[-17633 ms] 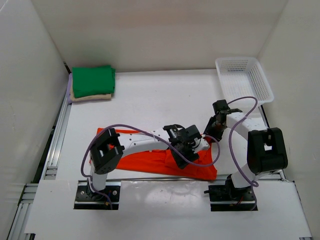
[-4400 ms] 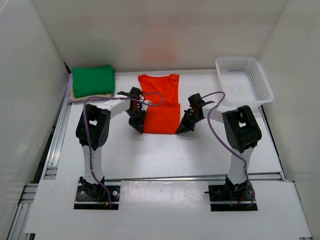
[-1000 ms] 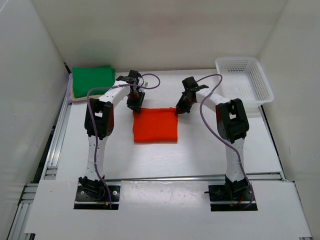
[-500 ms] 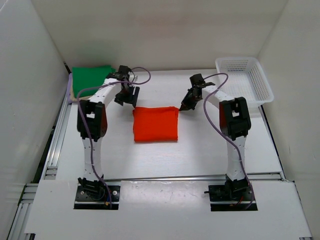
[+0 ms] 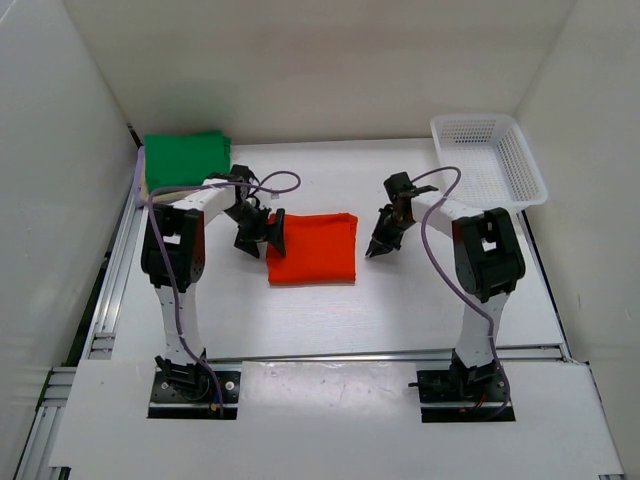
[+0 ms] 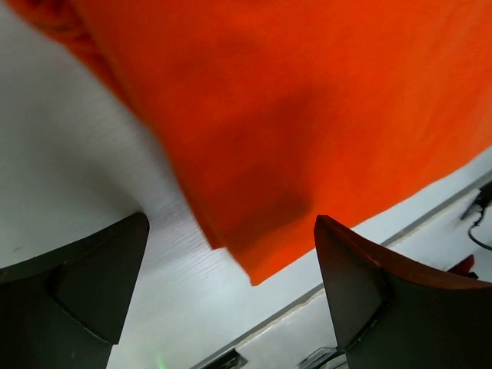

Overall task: Fold and stack the t-shirts
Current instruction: Fold the long partially folded tshirt into a neat square, then put the neatly folded tshirt into the corner of the board with the left arm

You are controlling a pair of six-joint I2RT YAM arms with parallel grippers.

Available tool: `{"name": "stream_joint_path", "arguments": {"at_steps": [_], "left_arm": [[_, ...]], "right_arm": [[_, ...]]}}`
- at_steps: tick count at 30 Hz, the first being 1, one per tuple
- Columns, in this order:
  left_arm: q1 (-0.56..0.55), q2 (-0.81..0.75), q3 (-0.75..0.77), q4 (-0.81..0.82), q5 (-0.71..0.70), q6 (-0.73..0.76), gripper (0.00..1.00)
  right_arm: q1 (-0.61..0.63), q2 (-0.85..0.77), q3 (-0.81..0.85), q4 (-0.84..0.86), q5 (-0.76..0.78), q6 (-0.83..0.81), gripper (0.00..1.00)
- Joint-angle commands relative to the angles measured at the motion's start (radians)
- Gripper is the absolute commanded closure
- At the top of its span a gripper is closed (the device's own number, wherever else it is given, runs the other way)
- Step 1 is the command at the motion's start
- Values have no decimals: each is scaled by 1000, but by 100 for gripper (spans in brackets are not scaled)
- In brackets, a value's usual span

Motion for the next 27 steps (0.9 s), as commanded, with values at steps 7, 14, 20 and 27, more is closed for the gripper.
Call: {"name": "stream_joint_path", "arguments": {"at_steps": [7,14,20,27], "left_arm": [[4,99,-3,65,177,9,22],[14,191,88,65,262,9,90],[49,116,238,5,94,9,90],[-8,238,675,-94,-643,9,90]], "right_arm": [[40,-59,-47,62,7,73,81],[40,-123,-71,60,53,107,81],[-4,-258,-134,40,98,87,81],[-66,-351,-153,13,139,56,81]]}}
